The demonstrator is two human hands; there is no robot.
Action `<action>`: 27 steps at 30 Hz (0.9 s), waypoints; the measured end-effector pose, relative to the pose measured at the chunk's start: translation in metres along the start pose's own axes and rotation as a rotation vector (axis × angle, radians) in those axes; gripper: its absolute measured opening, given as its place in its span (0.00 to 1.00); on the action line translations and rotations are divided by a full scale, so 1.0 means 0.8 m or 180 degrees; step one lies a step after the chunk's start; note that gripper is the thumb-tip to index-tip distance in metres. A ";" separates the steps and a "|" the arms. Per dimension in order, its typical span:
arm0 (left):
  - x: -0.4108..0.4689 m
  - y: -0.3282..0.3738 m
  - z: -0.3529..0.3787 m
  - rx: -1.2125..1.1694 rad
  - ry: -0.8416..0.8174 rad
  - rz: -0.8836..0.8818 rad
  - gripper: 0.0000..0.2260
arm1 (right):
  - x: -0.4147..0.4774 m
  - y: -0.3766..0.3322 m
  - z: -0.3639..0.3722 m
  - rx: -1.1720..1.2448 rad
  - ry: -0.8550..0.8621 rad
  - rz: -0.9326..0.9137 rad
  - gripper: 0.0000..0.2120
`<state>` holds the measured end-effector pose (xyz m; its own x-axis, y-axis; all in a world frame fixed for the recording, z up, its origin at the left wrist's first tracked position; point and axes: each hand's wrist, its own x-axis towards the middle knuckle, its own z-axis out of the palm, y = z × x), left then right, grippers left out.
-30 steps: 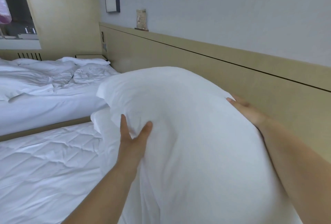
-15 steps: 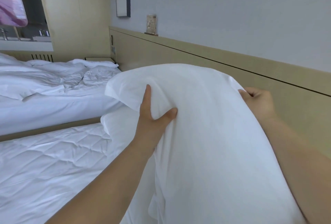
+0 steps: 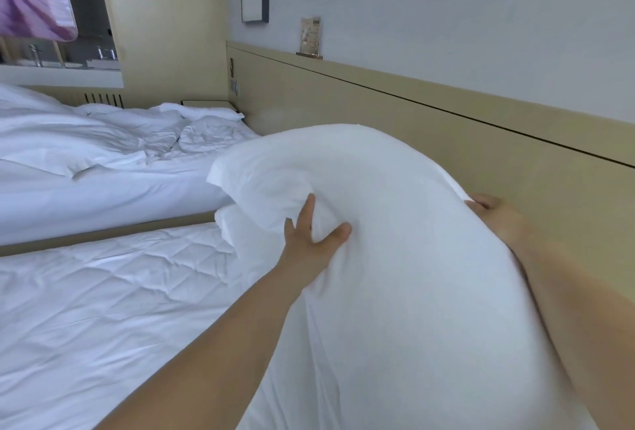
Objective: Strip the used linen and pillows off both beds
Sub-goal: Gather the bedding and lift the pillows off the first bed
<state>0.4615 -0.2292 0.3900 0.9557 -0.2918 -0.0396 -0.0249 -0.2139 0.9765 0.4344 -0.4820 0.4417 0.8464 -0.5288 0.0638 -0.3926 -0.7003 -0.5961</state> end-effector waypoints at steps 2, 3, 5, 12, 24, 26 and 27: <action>0.005 0.007 0.005 0.0174 -0.0257 0.0062 0.34 | -0.010 0.012 -0.002 -0.0133 0.0089 0.0212 0.18; 0.008 0.008 0.005 0.0263 -0.0372 0.0066 0.34 | -0.015 0.019 -0.002 -0.0218 0.0155 0.0318 0.19; 0.014 0.003 0.002 0.0381 -0.0483 0.0051 0.34 | -0.025 0.030 -0.001 -0.0314 0.0297 0.0404 0.22; 0.004 -0.031 -0.004 0.0170 0.0108 0.0164 0.35 | -0.073 0.017 0.005 -0.0410 0.0348 -0.0082 0.27; -0.124 -0.056 -0.086 -0.0009 0.0705 0.0082 0.14 | -0.160 -0.036 0.033 0.0066 0.0651 -0.0814 0.22; -0.168 -0.064 -0.109 0.0042 0.0606 0.0061 0.09 | -0.187 -0.047 0.043 0.0181 0.0665 -0.0781 0.20; -0.191 -0.070 -0.124 0.0064 0.0622 0.0055 0.07 | -0.202 -0.056 0.050 0.0257 0.0632 -0.0793 0.19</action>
<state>0.3456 -0.0802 0.3620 0.9938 -0.1094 0.0210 -0.0458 -0.2297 0.9722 0.3292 -0.3462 0.4260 0.8229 -0.4348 0.3657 -0.1459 -0.7838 -0.6036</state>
